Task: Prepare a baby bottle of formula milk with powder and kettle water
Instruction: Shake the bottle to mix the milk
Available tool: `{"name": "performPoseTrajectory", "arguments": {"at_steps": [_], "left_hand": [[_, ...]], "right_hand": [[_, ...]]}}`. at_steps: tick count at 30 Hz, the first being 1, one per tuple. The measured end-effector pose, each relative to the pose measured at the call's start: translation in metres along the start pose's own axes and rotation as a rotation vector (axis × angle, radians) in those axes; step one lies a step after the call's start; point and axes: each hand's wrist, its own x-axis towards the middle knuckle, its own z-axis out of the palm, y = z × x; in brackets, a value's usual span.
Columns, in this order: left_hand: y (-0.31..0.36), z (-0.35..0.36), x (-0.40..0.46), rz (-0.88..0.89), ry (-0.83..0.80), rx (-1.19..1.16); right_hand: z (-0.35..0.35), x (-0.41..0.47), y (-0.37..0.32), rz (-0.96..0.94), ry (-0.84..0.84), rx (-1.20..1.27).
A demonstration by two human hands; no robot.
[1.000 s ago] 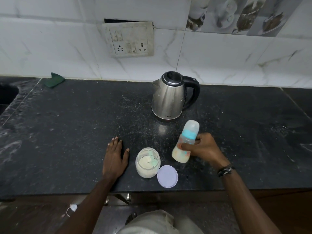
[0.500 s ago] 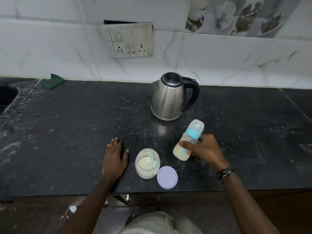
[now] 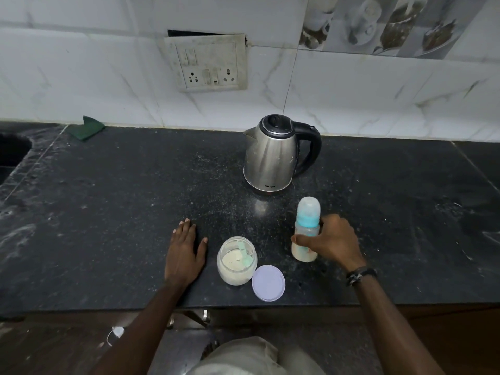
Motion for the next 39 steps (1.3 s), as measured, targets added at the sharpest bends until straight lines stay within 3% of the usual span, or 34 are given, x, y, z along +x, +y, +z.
{"name": "performPoseTrajectory", "arguments": {"at_steps": [3, 5, 10, 12, 16, 20, 23, 26, 29, 32, 35, 37, 39], "left_hand": [[-0.0009, -0.0005, 0.0003, 0.009, 0.014, 0.007], [-0.0001, -0.0001, 0.0007, 0.021, 0.006, 0.035], [-0.0002, 0.0024, 0.0005, 0.046, -0.043, 0.130], [0.0019, 0.0024, 0.0009, 0.041, -0.067, 0.163], [0.0017, 0.0026, 0.0013, 0.040, -0.097, 0.209], [0.0032, 0.0026, 0.0024, 0.042, -0.107, 0.224], [0.0032, 0.0033, 0.0018, 0.036, -0.109, 0.235], [0.0037, 0.0028, 0.0023, 0.031, -0.114, 0.235], [0.0030, 0.0043, 0.0021, 0.027, -0.125, 0.242], [0.0015, 0.0040, 0.0022, 0.034, -0.115, 0.239], [0.0007, 0.0048, 0.0028, 0.033, -0.119, 0.241], [0.0002, 0.0056, 0.0018, 0.035, -0.118, 0.232], [-0.0008, 0.0059, 0.0021, 0.037, -0.116, 0.228]], "right_hand": [[0.0010, -0.0032, 0.0009, -0.061, -0.095, 0.057], [0.0006, -0.0042, 0.0002, -0.119, -0.052, 0.090], [0.0000, -0.0035, -0.0003, -0.077, -0.095, 0.055], [0.0015, -0.0049, 0.0018, -0.139, -0.058, 0.068], [-0.0012, -0.0007, 0.0021, -0.014, -0.030, 0.050], [-0.0001, -0.0029, 0.0020, -0.135, 0.006, 0.087], [-0.0007, 0.0024, 0.0038, 0.012, 0.025, 0.150], [-0.0017, -0.0027, 0.0034, -0.091, 0.018, 0.122], [-0.0001, 0.0022, 0.0044, -0.053, 0.095, 0.130], [0.0008, -0.0011, 0.0032, -0.063, -0.016, 0.150], [0.0011, 0.0014, 0.0056, -0.063, 0.075, 0.101], [-0.0002, 0.0035, 0.0070, 0.007, 0.023, 0.132], [0.0006, -0.0008, 0.0055, -0.082, -0.040, 0.134]]}}
